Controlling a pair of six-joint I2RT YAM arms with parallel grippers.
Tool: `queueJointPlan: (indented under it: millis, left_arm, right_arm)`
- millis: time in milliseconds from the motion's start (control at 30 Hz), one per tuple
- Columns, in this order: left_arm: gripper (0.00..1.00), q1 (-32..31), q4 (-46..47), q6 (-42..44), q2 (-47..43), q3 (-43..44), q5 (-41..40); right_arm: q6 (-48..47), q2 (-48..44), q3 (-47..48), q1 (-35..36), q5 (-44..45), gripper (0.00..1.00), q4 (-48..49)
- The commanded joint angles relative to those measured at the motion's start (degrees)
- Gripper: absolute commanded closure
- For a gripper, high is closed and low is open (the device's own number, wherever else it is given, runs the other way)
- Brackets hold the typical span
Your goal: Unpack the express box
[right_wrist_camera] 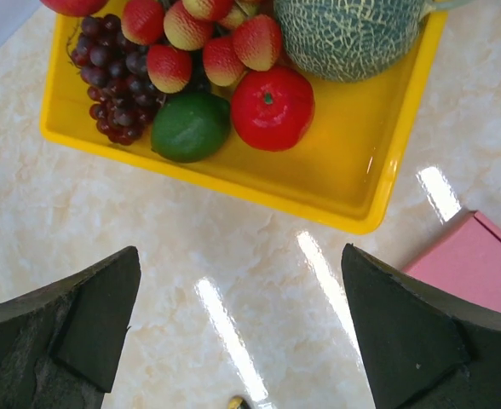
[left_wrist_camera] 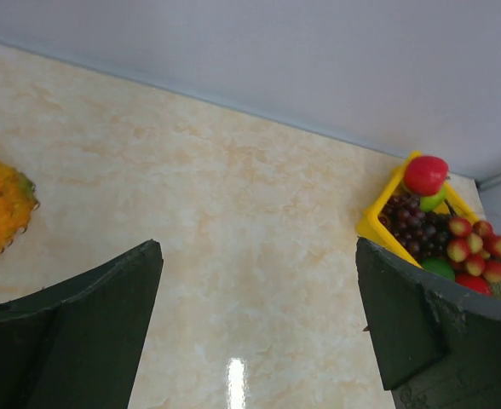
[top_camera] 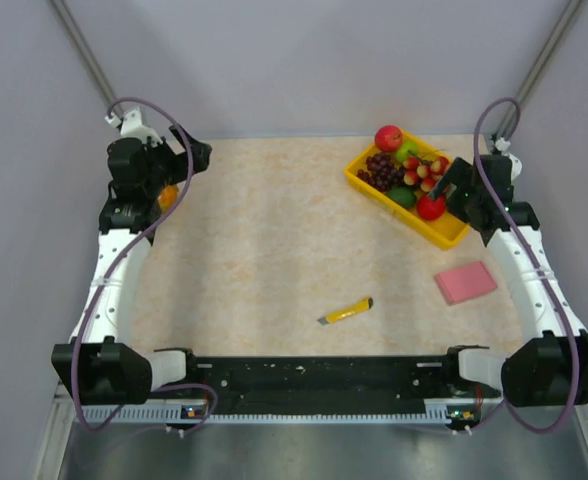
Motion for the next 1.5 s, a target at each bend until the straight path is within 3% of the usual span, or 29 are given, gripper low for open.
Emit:
queueJointPlan:
  millis: [0,100,200,267,300,433,467,600,833,1000,1267,1467]
  left_arm:
    - [0.01,0.3,-1.3,-9.1,-1.9,-0.9,-13.7]
    - [0.01,0.2,-1.3,-19.3,-1.5,-3.2,-13.5]
    - [0.01,0.4,-0.6,-20.4,-0.7,-5.0,-4.3]
    - [0.01,0.5,6.3,-17.5,-0.5,-8.1,8.4]
    - [0.01,0.6,9.1,-15.6,-0.6,-9.6,11.5]
    - [0.01,1.7,18.2,-23.0,1.0,-17.6,17.7]
    - [0.01,1.9,20.4,-23.6,2.3,-17.6,23.5]
    - [0.01,1.6,16.0,-21.9,10.6,-12.2,32.8]
    - [0.02,1.3,11.9,-17.3,11.0,-10.4,30.3]
    - [0.06,0.8,11.8,-14.9,6.9,-12.5,25.1]
    - [0.01,1.1,6.7,-14.1,-1.9,-16.1,5.0]
    - [0.01,3.8,0.7,-13.3,1.4,-11.9,12.1]
  right_arm:
    - [3.6,1.1,2.3,-1.2,-0.6,0.01,-2.3]
    - [2.3,1.2,2.3,-1.5,-1.6,0.01,-2.8]
    - [4.5,0.5,2.7,-1.5,3.9,0.01,-6.8]
    - [5.6,-0.3,2.1,-1.4,6.5,0.01,-8.1]
    - [6.4,-0.4,1.9,-1.4,7.4,0.01,-10.1]
    - [10.0,-0.3,0.2,-1.4,11.8,0.01,-15.5]
    - [12.4,-0.2,-0.1,-1.4,12.5,0.01,-16.8]
    - [17.6,0.2,-2.8,-3.4,12.1,0.01,-20.1]
    - [25.7,1.2,-10.3,-6.5,8.7,0.01,-21.2]
    - [24.2,6.8,-10.8,-11.1,1.2,0.01,-19.3]
    - [24.9,13.2,-10.4,-11.3,-0.5,0.01,-18.9]
    - [24.6,17.5,-10.6,-11.3,0.5,0.01,-18.5]
